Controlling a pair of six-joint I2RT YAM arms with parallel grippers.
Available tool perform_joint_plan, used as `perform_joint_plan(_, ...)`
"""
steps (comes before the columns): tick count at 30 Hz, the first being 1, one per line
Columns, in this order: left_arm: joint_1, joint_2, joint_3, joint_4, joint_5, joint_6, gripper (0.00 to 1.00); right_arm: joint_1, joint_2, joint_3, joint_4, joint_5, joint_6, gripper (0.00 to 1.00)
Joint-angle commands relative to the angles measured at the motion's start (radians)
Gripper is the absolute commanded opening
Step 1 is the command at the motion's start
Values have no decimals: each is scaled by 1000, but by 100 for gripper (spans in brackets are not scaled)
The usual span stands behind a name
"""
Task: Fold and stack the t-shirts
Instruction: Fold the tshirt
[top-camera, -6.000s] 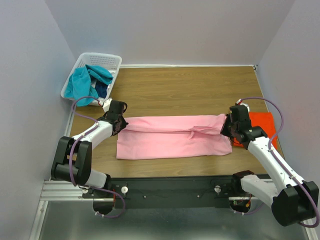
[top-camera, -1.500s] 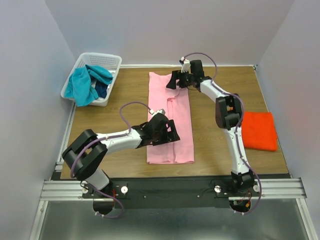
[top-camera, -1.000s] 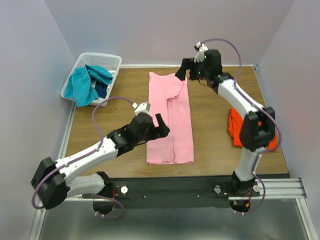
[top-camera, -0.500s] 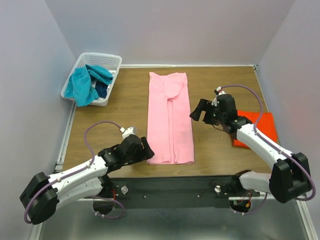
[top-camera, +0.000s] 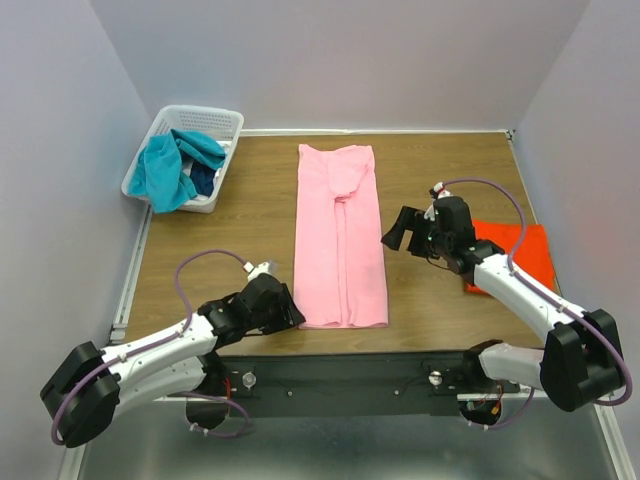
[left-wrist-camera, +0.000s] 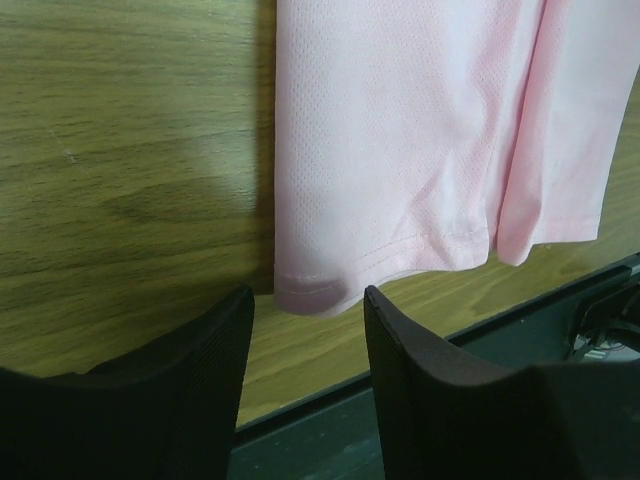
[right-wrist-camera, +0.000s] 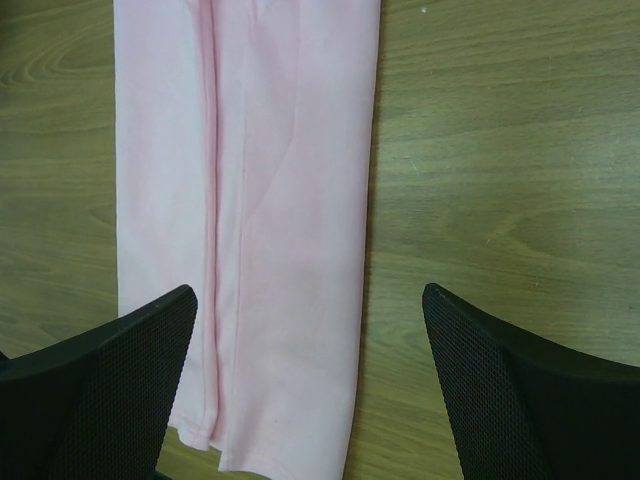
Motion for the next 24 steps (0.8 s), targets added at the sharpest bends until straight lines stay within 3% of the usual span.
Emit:
perform_joint_plan(1, 1, 9, -14, 25, 24, 4, 53, 3, -23, -24, -19, 1, 13, 100)
perform_joint_plan(4, 1, 26, -14, 43, 24, 2, 49, 3, -28, -30, -23, 1, 13, 100)
perform_joint_plan(7, 1, 62, -9, 52, 56, 7, 35, 3, -40, -36, -31, 3, 13, 100)
perform_joint_plan(9, 1, 74, -11, 59, 58, 10, 31, 3, -42, -36, -49, 7, 13, 100)
perform_joint_plan(13, 1, 88, -6, 65, 64, 14, 1, 6, -48, -39, -108, 42, 10, 100)
perform_joint_plan(17, 1, 82, -6, 60, 62, 16, 0, 40, -80, -60, -187, 44, 22, 100)
perform_joint_plan(24, 1, 69, -3, 54, 56, 8, 0, 224, -132, -131, -370, 29, 106, 100)
